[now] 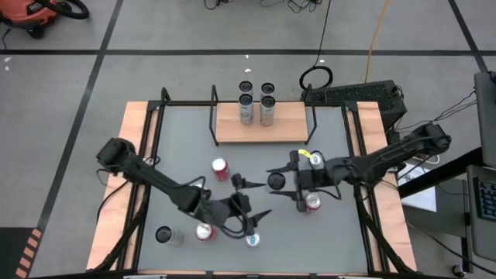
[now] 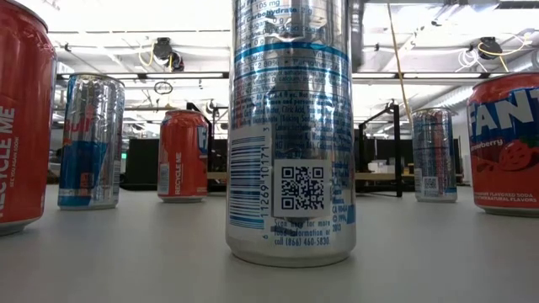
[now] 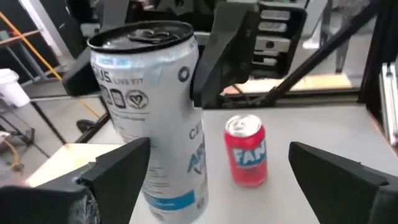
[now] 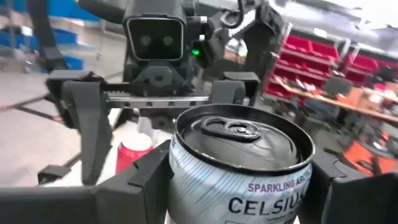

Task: Place canned beverage on shelf
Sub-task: Put the white blue soda can aligned with the other white blue soda cans on the shelf

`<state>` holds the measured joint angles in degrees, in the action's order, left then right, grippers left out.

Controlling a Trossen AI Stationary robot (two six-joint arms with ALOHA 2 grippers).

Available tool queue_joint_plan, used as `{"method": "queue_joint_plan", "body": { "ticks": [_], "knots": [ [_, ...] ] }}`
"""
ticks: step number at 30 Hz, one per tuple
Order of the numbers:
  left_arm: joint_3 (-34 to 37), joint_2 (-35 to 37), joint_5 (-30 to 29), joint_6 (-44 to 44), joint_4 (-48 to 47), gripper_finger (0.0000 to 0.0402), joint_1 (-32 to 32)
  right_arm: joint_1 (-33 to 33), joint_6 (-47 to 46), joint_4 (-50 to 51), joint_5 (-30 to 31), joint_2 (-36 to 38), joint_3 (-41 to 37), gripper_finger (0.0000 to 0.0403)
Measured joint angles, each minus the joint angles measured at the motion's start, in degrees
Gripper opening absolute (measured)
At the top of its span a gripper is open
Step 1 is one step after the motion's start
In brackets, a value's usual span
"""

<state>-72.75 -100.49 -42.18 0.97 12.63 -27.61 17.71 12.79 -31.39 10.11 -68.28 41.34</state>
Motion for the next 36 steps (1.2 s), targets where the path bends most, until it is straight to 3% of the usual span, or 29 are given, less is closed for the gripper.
{"method": "queue_joint_plan", "body": {
  "ticks": [4, 16, 20, 22, 26, 29, 36],
  "knots": [
    [0.02, 3.64, -0.77, 1.33, -5.9, 0.0385, -0.53, -5.06, 0.23, -5.17, -5.96, -3.72, 0.13, 0.0215],
    [0.05, 12.53, -5.3, 1.03, -21.28, 0.0386, 0.97, -16.34, -0.89, -10.83, -11.88, -9.22, 0.07, 0.0215],
    [0.07, 14.26, -5.02, 1.63, -25.7, 0.0386, 3.59, -20.86, 0.16, -12.59, -17.8, -9.73, 0.07, 0.0215],
    [0.05, 14.69, -3.36, 2.37, -26.5, 0.0386, 6.02, -23.37, -0.65, -12.81, -21.5, -10.27, 0.09, 0.0215],
    [0.11, 15.61, 3.49, 2.52, -29.69, 0.0386, 11.13, -26.51, -2.43, -13.06, -22.76, -11.18, 0.04, 0.0215],
    [1.72, 15.72, 7.55, 2.61, -27.89, 0.0386, 14.5, -27.86, -2.88, -13.45, -25.26, -11.09, 0.04, 0.0215],
    [7.66, 15.68, 10.79, 3.48, -18.49, 0.0386, 18.85, -28.69, -3.11, -12.57, -26.18, -11.15, 0.05, 0.0215]
  ]
}}
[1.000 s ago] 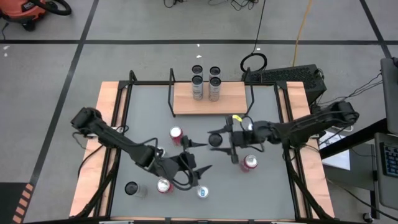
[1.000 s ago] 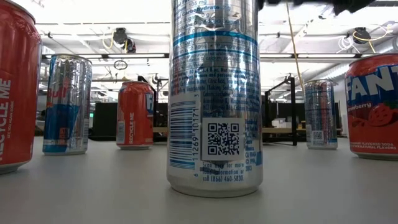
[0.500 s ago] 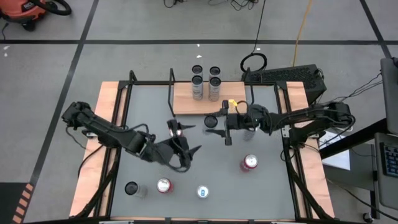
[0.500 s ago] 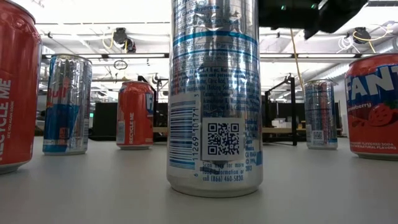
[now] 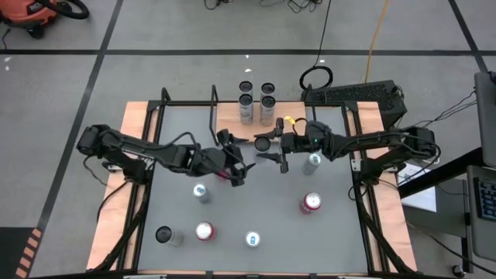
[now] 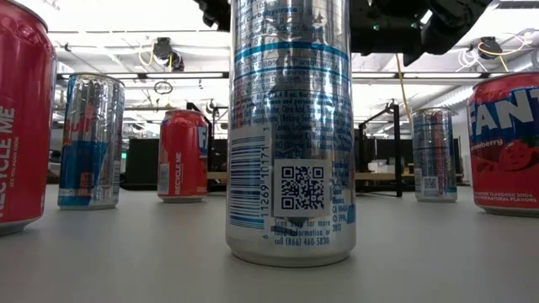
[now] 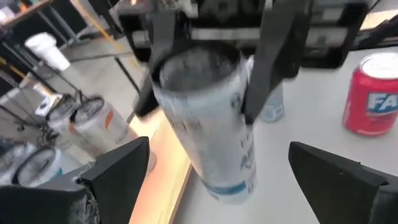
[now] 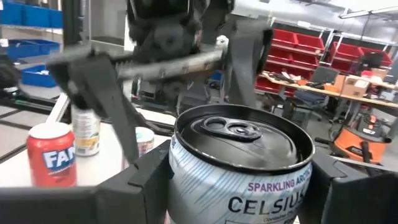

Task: Place canned beverage on shelf
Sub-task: Put the white blue soda can aligned with the other white blue soda cans on the shelf

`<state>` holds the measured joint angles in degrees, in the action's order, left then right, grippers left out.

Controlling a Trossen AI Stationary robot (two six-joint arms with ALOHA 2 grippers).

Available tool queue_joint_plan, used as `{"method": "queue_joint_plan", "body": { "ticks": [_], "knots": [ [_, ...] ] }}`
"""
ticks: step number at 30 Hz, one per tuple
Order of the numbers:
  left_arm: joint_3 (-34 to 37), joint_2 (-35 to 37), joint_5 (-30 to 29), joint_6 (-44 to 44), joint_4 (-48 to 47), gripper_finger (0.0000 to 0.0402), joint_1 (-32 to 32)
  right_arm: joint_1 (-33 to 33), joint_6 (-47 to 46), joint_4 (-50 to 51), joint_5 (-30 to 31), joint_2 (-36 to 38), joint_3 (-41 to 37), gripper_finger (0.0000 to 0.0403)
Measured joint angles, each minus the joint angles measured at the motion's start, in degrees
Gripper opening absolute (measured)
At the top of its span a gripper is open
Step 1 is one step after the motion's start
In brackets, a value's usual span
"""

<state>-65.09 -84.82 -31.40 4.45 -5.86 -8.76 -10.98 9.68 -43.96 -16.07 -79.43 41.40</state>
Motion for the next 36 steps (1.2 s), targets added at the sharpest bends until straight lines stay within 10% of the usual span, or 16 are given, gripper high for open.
{"method": "queue_joint_plan", "body": {
  "ticks": [21, 36],
  "knots": [
    [7.83, -4.33, 10.29, -4.11, 23.02, 0.0382, 4.42, 0.12, -1.77, -2.26, -0.64, 0.01, 0.01, 0.0215],
    [7.83, -5.95, 6.82, -4.11, 24.73, 0.0226, 4.4, 0.15, -2.74, -2.59, -0.6, 0.05, 0.01, 0.0215]
  ]
}}
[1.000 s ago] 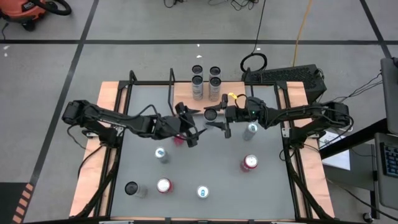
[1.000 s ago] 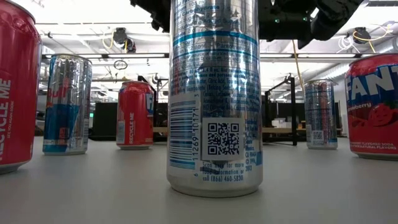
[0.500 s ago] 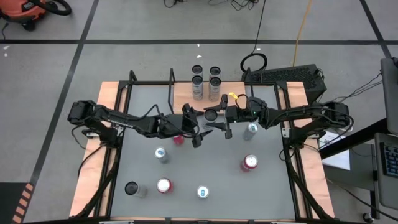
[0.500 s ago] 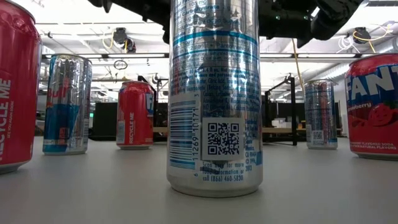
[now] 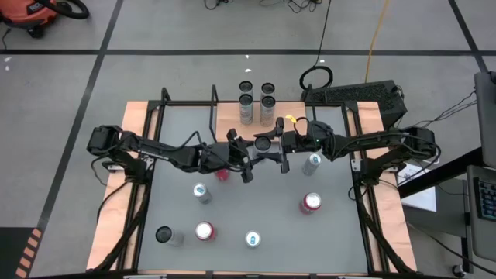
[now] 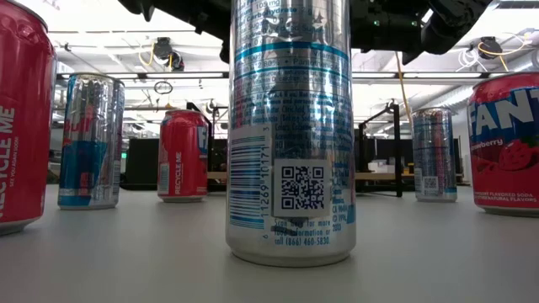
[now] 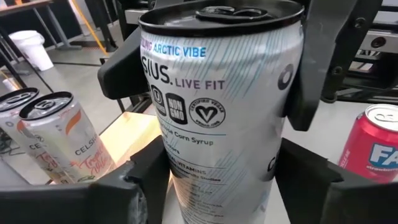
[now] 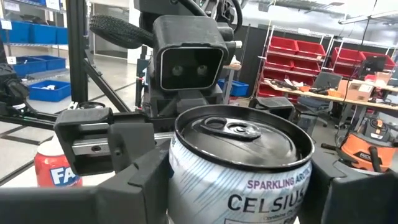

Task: Place canned beverage on shelf
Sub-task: Put the white blue soda can aligned with the other white blue soda cans on the shelf

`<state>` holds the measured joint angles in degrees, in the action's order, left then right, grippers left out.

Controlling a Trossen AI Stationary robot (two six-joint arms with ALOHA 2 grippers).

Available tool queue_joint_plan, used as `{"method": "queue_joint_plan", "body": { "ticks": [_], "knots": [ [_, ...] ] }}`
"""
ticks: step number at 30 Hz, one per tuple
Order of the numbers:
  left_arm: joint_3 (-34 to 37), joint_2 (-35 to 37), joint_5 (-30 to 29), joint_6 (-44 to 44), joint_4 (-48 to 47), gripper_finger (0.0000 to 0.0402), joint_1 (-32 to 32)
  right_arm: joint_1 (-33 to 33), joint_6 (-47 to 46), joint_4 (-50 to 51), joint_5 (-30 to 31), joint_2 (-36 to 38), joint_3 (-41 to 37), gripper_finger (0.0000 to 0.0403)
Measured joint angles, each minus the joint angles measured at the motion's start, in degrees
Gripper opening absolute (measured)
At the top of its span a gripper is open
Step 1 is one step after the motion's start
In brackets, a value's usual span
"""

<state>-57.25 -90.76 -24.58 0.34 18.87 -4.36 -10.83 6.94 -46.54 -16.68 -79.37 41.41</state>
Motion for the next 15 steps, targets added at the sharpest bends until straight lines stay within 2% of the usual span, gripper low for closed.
{"method": "queue_joint_plan", "body": {
  "ticks": [6, 15],
  "knots": [
    [0.0, 0.0, 0.15, -0.05, 0.0, 0.0235, -0.28, 0.03, -0.62, 0.43, -0.03, 0.03, 0.0, 0.0227],
    [0.01, -0.04, 0.89, -0.04, -0.4, 0.0237, -0.55, 0.03, -1.91, 3.11, 0.4, 1.96, 0.11, 0.0335]
  ]
}}
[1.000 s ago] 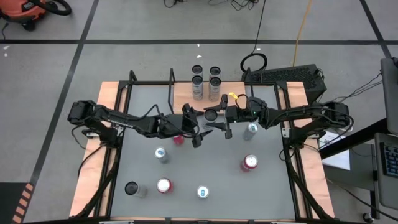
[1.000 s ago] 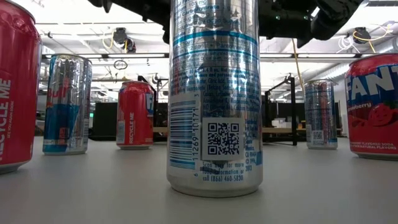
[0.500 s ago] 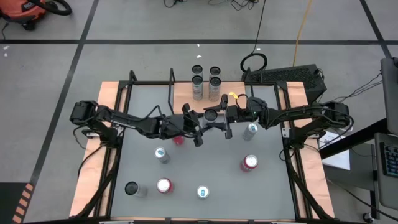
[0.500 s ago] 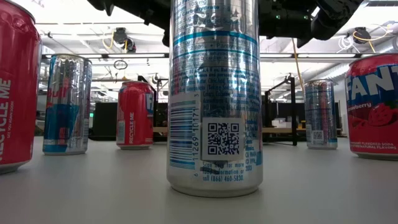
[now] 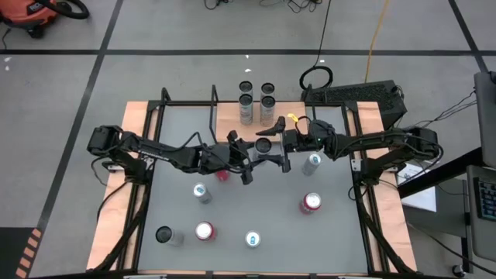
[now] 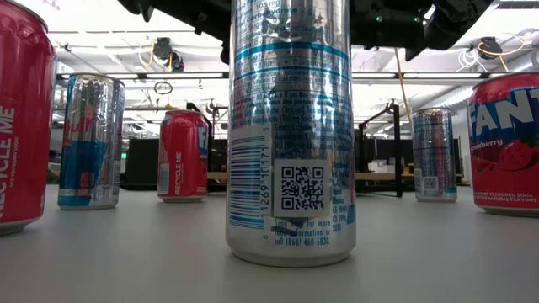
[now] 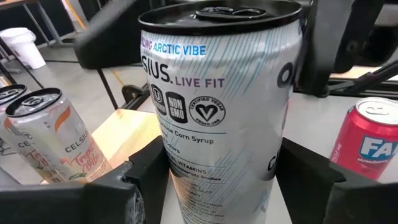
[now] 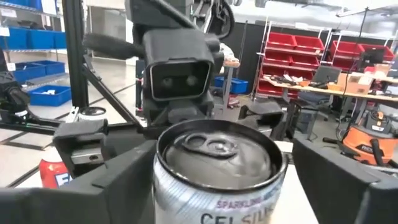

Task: Place canned beverage on shelf
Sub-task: Put the white blue soda can aligned with the other white blue soda cans on the shelf

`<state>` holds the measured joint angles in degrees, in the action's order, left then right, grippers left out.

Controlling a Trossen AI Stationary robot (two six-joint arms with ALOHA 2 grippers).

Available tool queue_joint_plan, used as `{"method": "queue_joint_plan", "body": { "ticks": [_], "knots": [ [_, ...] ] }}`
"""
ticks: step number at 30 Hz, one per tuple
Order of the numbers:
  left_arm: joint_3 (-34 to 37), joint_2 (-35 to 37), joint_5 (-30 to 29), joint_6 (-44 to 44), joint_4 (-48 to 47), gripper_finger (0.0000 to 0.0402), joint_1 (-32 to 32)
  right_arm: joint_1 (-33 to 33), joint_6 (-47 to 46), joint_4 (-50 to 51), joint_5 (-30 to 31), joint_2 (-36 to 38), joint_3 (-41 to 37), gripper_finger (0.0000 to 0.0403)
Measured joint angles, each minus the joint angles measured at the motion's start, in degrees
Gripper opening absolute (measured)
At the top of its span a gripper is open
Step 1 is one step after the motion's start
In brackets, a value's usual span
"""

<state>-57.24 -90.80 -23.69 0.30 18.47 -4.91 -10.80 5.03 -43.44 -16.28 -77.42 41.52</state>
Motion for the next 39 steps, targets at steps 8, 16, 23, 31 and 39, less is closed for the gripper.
{"method": "queue_joint_plan", "body": {
  "ticks": [8, 16, 23, 31, 39],
  "knots": [
    [0.03, 1.49, 0.14, 0.06, -0.36, 0.0237, -1.28, -0.03, 1.93, 18.02, -0.03, 6.2, 0.0, 0.0358],
    [0.03, 4.91, 0.18, 0.58, 1.44, 0.0236, -2.73, 1.66, -0.64, 23.91, -0.06, 4.02, -0.12, 0.0359],
    [-0.06, 4.87, 0.79, 1.87, 4.86, 0.0236, -3.54, 3.86, -1.31, 13.21, -0.1, -1.24, -0.11, 0.0358],
    [-0.06, 4.83, 0.73, 1.96, 4.68, 0.0236, -3.76, 3.97, -0.93, 13.35, -0.09, -1.37, -0.13, 0.0311],
    [-0.06, 4.83, 0.24, 1.96, 4.51, 0.0236, -3.72, 3.99, -1.04, 13.66, -0.18, -1.36, -0.12, 0.0217]
  ]
}}
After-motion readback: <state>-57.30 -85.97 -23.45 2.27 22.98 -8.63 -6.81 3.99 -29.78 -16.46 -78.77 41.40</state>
